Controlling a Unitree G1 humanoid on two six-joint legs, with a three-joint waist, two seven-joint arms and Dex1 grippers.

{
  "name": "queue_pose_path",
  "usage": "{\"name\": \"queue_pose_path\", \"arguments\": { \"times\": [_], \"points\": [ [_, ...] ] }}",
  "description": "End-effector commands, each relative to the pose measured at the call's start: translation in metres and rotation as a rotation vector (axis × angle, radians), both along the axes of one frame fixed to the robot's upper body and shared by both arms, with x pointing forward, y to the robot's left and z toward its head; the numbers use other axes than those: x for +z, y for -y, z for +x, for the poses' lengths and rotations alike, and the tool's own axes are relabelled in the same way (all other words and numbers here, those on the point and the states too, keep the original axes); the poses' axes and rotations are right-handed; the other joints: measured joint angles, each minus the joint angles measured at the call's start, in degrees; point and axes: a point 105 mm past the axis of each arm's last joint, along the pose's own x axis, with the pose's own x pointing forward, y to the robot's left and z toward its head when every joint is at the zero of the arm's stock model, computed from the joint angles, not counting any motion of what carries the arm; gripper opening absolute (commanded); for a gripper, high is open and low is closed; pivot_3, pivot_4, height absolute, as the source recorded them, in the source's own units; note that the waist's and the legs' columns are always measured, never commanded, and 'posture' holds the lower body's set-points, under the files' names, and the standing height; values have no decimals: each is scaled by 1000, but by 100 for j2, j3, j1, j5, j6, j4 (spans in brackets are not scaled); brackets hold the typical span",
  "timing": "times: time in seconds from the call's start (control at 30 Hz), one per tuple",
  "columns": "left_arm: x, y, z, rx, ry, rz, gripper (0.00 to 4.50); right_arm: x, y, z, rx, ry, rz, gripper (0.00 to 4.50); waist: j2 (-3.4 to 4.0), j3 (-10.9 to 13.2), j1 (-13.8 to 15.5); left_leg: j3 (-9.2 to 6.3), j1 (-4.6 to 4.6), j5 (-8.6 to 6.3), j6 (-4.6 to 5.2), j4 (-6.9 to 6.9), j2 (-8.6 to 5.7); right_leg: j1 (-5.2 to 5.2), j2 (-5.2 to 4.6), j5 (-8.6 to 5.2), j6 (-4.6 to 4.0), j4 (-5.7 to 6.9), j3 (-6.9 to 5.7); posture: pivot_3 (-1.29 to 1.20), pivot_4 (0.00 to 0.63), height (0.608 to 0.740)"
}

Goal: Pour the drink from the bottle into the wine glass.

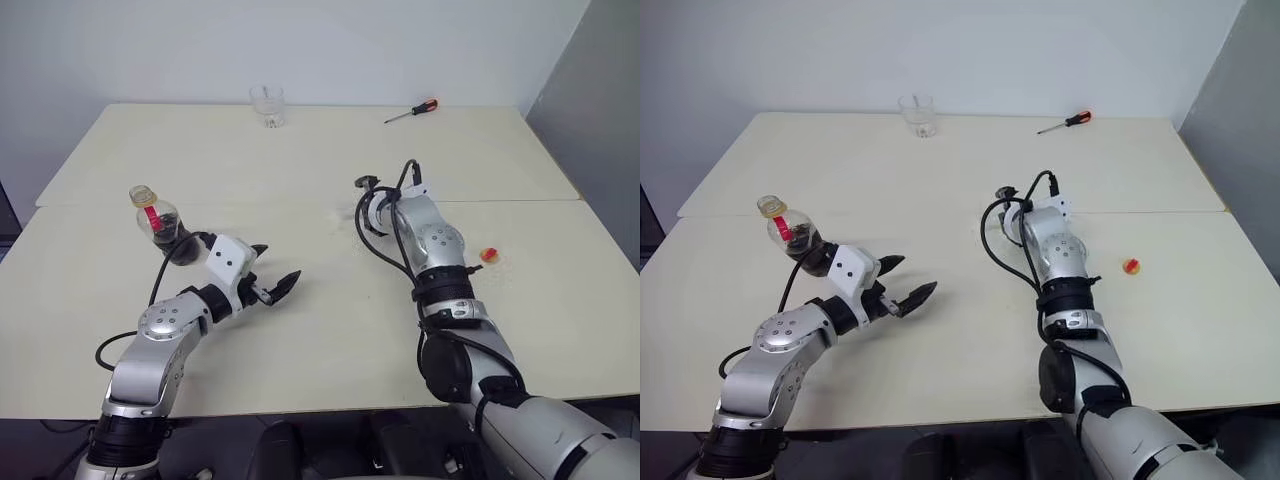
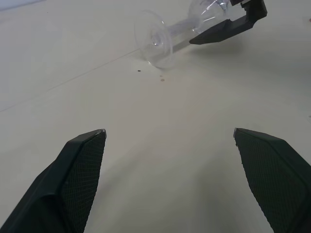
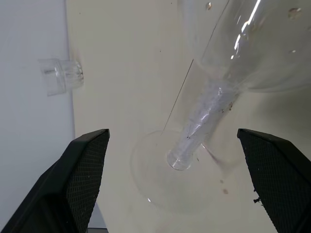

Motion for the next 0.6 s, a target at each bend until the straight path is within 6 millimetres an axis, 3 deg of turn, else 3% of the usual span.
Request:
{"name": "queue_pose_path", "arguments": {
  "times": [0.03, 0.3, 0.4, 0.6],
  "points": [
    [12, -1, -2, 5, 52, 5, 4466, 13, -53, -8, 84, 28, 64, 4500, 0, 0, 0, 1, 0, 0, 0, 0, 0, 0, 0, 0, 0, 0, 0, 0, 150, 740],
    [15, -2, 0, 19, 63, 10, 4466, -9, -44, -3, 22, -12, -15, 4500, -1, -1, -1, -1, 1, 0, 0, 0, 0, 1, 0, 0, 0, 1, -1, 0, 150, 740],
    [17, -3, 0, 28, 71, 10, 4500, -15, -44, -2, 14, -25, -33, 3921, -2, -2, 0, -2, 5, 0, 0, 0, -1, 5, 0, 0, 0, 1, -2, 0, 150, 740],
    [18, -8, -3, 47, 70, 20, 4500, -15, -39, 1, -13, -18, -68, 1784, -2, -1, 1, -1, 6, 0, 0, 0, 0, 6, 0, 1, -1, 1, -1, 0, 150, 740]
  ]
}}
